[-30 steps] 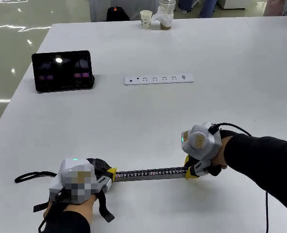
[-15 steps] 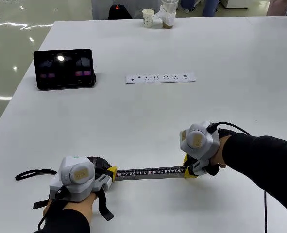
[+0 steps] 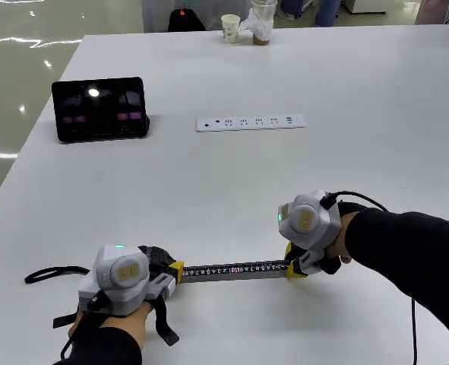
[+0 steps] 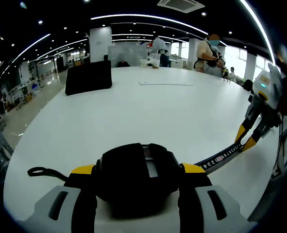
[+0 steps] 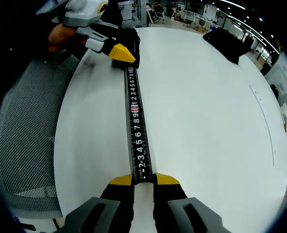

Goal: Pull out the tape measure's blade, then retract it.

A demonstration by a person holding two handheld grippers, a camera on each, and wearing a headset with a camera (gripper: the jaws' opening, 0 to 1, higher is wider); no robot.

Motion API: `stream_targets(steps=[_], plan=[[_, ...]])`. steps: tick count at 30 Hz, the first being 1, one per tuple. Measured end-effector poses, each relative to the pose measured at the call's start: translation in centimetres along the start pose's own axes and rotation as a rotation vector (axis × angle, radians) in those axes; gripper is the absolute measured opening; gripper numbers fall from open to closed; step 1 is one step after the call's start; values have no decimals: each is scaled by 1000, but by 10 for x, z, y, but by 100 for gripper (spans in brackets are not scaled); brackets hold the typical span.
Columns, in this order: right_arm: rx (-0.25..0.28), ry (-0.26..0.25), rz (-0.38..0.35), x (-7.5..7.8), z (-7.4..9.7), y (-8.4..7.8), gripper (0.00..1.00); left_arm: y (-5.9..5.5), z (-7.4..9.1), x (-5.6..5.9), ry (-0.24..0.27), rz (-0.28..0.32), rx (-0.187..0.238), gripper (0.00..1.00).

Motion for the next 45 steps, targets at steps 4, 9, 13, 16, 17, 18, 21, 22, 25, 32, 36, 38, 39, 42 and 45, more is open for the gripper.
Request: stream_targets(steps=[4,9,13,16,17,18,21,22,25,32,36,38,39,42,45], plan=[[10,-1,-9,0,-1,1,11,0,0,0,-1,1,-2,63],[7,-1,-8,0,-2,4,11,0,-1,-1,-2,1,-3,63],[5,-1,-8,0,-3,5,11,0,-1,-1,-3,1,-5,63],[5,-1,-7,0,-4,5,11,0,-1,-1,-3,1,-5,63],[5,-1,-5,0,-4,6,11,0,-1,-1,-3,2,-6,63],[4,0,-4,0,-4,6,11,0,-1,-1,-2,2,-7,63],[2,1,-2,0,-4,7,11,-1,-1,-1,-2,3,-9,63],[2,1,-1,0,-3,8,11,-1,-1,-1,-2,3,-10,63],[-6,1,-1,-1,-4,9,11,-1,-1,-1,-4,5,-12,63],[-13,-3,-10,-1,-5,10,11,-1,-1,-2,-4,6,-15,63],[-14,-3,-7,-1,-5,11,11,-1,-1,-2,-4,5,-14,63],[-14,-3,-2,-1,-5,11,11,0,0,-2,-5,4,-13,63],[-13,-3,-1,-1,-5,11,11,0,0,-1,-5,4,-13,63],[-15,-3,8,-2,-5,12,11,0,0,-2,-6,5,-13,62],[-13,-3,5,-2,-6,13,11,0,0,-2,-12,6,-13,62]])
Point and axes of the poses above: the centre of the closed fingertips' face, and the gripper's own axes: z roughly backward along the fingers, x roughly to its right, y roughly out of its top, the point moved 3 cm from there along z, roughly backward along the fingers, and after that the axes turned 4 degrees about z, right-handed, at the moved point
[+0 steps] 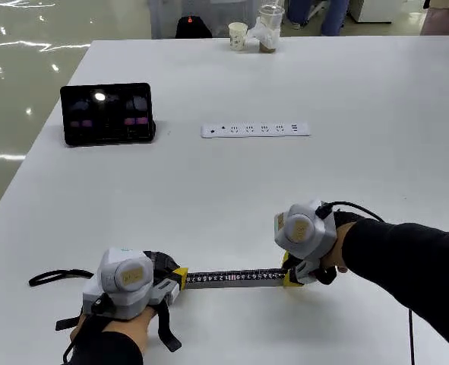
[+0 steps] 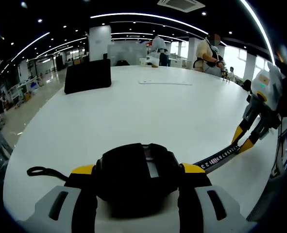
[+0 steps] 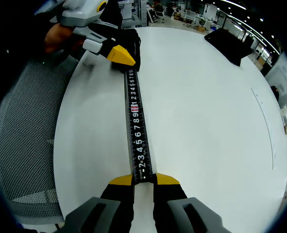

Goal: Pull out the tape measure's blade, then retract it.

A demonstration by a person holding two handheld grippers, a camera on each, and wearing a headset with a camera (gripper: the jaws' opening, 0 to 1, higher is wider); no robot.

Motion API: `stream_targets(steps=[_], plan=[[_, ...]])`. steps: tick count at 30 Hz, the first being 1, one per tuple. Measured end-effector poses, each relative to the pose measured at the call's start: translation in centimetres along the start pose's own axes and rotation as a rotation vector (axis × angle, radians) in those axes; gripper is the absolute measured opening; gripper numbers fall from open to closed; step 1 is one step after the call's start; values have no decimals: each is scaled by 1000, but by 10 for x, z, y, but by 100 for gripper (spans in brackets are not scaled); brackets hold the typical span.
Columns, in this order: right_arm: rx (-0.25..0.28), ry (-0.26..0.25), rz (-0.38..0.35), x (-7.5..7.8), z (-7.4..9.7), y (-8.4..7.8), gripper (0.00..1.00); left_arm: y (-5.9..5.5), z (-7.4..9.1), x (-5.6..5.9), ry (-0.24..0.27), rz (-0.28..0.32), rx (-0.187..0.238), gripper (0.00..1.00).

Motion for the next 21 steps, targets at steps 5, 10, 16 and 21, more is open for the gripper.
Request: stream_targets(steps=[5,10,16,21], plan=[[-1,1,-3,0,-1,1,11,0,0,0,-7,5,1,62],[-18,4,7,0,-1,3,11,0,1,0,-13,6,0,62],[-25,3,9,0,-2,5,11,0,2,0,-16,10,-1,62],[-27,1,6,1,-3,6,11,0,2,0,-16,6,-3,62]])
Point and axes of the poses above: the centre of the closed fingertips' face, and the gripper's own axes: z roughly backward along the fingers, x roughly to its right, y roughly out of its top, the point moved 3 cm from there along z, roughly backward along the fingers, and after that the axes turned 4 degrees about z, right-handed, at the moved point
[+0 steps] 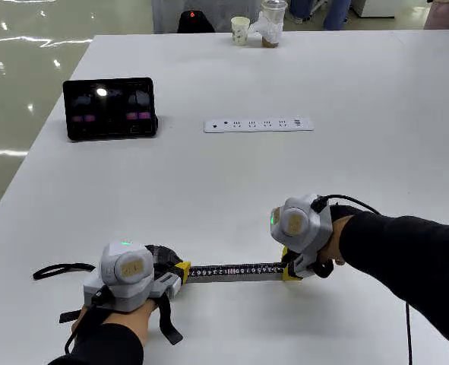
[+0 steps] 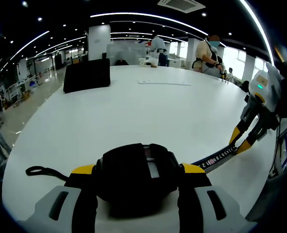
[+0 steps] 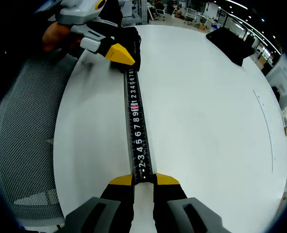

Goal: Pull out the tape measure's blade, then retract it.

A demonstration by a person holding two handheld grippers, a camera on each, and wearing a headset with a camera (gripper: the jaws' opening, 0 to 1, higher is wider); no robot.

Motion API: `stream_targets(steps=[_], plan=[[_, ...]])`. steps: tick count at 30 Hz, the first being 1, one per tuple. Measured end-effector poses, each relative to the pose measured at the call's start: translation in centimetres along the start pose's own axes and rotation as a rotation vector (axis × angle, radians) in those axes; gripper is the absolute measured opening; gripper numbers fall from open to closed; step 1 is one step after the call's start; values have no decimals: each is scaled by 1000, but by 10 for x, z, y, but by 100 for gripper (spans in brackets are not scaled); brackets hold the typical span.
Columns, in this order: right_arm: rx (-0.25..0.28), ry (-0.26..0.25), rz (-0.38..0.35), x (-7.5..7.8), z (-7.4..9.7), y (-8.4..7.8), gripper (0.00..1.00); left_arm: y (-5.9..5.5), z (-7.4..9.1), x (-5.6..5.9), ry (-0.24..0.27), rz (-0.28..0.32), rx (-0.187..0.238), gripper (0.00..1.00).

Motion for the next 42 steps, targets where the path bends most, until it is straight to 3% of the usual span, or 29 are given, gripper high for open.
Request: stream_targets(steps=[42], plan=[[5,-4,6,-1,-5,14,11,-1,0,2,-1,-6,-2,63]])
Point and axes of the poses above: the centre of the closed fingertips' face, and the gripper's own axes: z roughly backward along the fingers, x roughly to its right, y roughly out of its top, the point moved 3 cm from there along z, roughly backward along the fingers, and after that the axes turned 4 degrees about z, right-handed, at the moved point
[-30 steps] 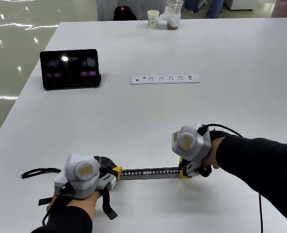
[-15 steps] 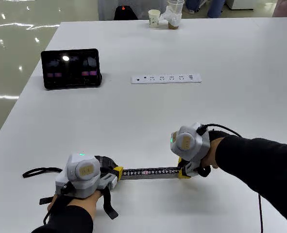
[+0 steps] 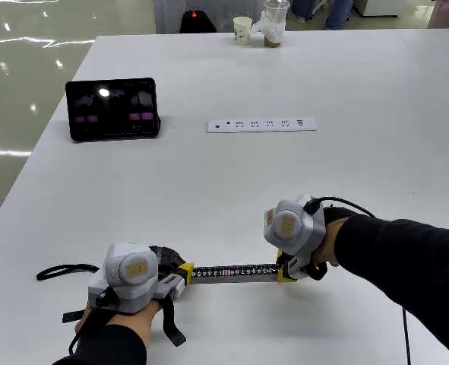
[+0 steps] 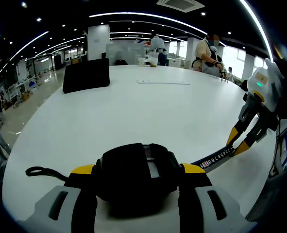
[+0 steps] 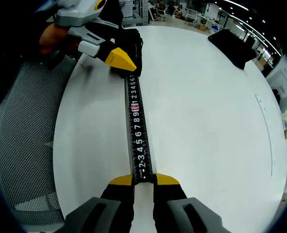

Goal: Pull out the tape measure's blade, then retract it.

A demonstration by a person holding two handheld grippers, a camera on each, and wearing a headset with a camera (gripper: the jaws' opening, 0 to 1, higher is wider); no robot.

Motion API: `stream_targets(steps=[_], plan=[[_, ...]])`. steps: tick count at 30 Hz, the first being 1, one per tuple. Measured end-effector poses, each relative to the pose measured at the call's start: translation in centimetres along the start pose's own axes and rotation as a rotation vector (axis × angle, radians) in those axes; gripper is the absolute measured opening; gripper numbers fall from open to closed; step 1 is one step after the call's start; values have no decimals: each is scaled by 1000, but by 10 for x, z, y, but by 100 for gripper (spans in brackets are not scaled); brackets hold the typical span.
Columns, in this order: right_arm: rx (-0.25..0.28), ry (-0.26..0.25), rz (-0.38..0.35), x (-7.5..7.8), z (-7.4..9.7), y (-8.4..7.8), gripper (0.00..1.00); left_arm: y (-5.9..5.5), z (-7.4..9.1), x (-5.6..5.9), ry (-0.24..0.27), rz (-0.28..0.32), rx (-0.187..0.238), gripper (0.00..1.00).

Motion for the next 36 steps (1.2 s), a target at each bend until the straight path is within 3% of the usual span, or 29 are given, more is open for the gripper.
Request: stream_targets(steps=[36], plan=[[4,3,0,0,-4,11,11,-1,-1,0,-6,0,0,63]])
Point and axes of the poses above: the centre of the closed fingertips' face, and the gripper's own axes: z roughly backward along the fingers, x roughly to its right, y roughly out of its top, the point moved 3 cm from there along z, roughly backward along the fingers, and after that the axes turned 4 degrees about z, right-handed, at the moved point
